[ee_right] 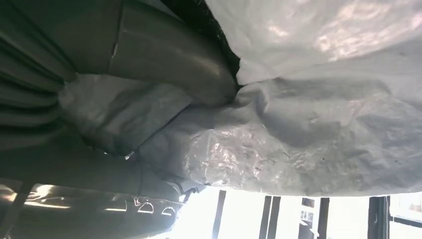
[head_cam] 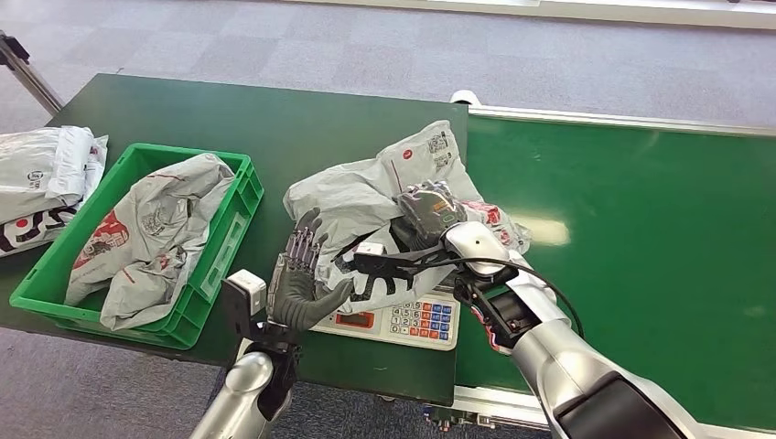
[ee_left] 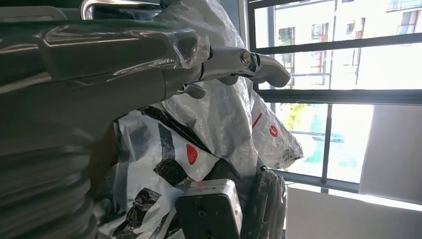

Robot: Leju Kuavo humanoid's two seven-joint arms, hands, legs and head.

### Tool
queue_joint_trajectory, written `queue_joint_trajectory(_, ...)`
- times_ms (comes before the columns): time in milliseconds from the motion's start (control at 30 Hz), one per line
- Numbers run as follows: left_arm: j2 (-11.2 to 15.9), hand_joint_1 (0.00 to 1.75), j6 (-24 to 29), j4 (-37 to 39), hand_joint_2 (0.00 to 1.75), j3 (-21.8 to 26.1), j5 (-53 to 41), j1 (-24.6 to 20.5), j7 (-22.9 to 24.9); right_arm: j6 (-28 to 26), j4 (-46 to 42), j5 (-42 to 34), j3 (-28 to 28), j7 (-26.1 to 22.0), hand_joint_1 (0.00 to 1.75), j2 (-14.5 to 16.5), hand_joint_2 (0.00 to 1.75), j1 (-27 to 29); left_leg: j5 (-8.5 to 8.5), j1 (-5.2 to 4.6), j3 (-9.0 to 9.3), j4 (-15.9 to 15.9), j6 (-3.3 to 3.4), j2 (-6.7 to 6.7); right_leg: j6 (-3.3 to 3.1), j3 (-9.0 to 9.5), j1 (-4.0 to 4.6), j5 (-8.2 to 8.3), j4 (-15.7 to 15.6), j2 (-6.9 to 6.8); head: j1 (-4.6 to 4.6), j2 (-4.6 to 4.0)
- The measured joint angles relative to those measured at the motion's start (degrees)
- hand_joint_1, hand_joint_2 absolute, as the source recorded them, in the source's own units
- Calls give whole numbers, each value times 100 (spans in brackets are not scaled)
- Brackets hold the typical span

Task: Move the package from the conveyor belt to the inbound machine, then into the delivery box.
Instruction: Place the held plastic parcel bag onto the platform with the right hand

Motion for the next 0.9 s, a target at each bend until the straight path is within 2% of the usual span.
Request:
queue_joint_trajectory(33,0,0,2,4,175,0,2,-1,2,27,19,-64,1,-28,31,8,0,-4,0,0,0,0,0,0,0,0,0,0,0,0,1,0)
queue_joint_trajectory(67,0,0,3,5,175,0,3,-1,4,56,34,-123,1,-54,8,16,0,-7,0,0,0,0,0,0,0,0,0,0,0,0,1,0)
queue_joint_trajectory(100,0,0,4,5,175,0,4,-1,5,78,51,-174,1,-74,0,22,0,-8,0,-1,0,0,0,-1,0,0,0,0,0,0,1,0)
queue_joint_trajectory(900,0,0,14,5,175,0,21,1,9,-157,162,-511,-38,-272,0,60,0,-7,0,-1,0,0,0,-1,0,0,-1,0,0,0,1,0)
